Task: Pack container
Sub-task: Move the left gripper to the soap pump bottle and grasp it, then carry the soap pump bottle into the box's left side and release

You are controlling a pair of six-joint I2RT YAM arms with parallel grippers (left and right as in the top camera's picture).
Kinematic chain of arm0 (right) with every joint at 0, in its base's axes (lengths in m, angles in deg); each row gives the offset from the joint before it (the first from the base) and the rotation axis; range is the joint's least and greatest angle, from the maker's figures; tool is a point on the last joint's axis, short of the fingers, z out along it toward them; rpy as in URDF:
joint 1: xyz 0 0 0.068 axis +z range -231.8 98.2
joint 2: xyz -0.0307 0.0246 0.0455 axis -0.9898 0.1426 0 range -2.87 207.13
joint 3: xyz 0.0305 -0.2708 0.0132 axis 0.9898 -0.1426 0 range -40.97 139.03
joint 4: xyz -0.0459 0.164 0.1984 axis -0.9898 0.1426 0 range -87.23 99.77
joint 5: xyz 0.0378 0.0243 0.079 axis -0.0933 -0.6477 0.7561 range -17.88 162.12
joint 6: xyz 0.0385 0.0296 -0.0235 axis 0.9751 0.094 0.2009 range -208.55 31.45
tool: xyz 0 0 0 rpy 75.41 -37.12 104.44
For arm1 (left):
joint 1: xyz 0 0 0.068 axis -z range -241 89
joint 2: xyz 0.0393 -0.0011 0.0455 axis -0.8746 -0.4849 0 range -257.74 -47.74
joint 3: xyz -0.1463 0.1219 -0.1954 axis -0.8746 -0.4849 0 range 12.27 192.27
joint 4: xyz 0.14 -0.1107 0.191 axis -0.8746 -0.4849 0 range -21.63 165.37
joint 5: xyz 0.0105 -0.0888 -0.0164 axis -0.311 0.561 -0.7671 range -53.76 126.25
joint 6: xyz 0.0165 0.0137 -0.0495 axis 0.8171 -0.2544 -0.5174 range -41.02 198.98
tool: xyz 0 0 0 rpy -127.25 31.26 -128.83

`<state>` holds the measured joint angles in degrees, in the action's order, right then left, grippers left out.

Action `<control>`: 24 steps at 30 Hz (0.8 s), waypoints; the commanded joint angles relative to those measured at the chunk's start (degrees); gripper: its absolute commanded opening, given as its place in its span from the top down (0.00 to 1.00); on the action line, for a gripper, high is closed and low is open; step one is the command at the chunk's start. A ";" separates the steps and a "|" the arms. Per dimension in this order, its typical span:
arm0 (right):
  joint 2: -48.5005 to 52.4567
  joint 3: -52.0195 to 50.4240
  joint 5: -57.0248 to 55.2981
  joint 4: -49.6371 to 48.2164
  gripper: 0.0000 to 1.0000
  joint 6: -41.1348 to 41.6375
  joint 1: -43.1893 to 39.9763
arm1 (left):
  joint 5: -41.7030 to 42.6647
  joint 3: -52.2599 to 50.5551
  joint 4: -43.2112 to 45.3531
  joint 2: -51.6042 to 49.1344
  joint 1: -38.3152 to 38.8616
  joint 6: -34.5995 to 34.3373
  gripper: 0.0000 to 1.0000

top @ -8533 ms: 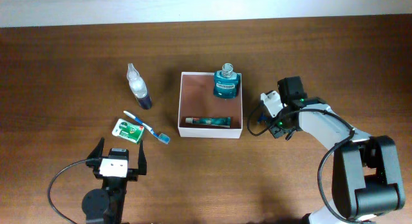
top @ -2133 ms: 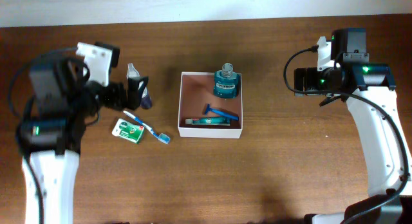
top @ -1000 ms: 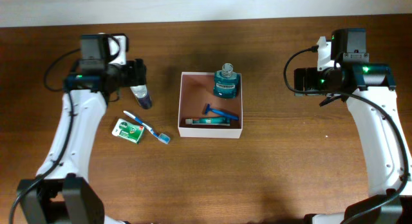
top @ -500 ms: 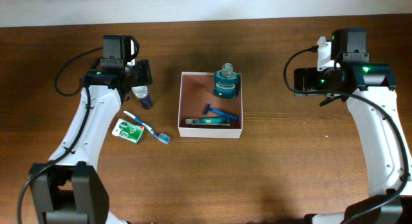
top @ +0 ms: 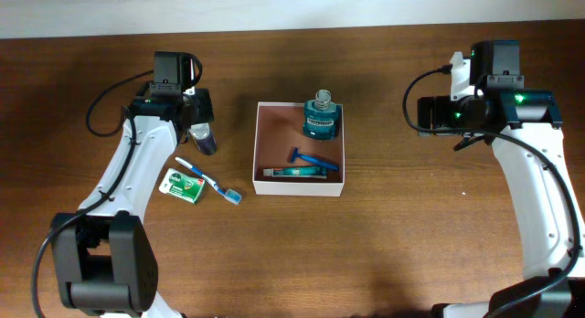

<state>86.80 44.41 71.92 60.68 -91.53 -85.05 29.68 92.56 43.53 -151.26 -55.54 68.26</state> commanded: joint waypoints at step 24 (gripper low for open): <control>-0.17 0.39 -0.37 -0.02 0.01 0.48 -0.26 | 5.35 1.79 -1.92 17.40 0.59 0.09 0.83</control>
<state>86.80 44.41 71.92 60.70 -91.53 -85.05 31.08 92.56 40.98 -137.78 -55.48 68.43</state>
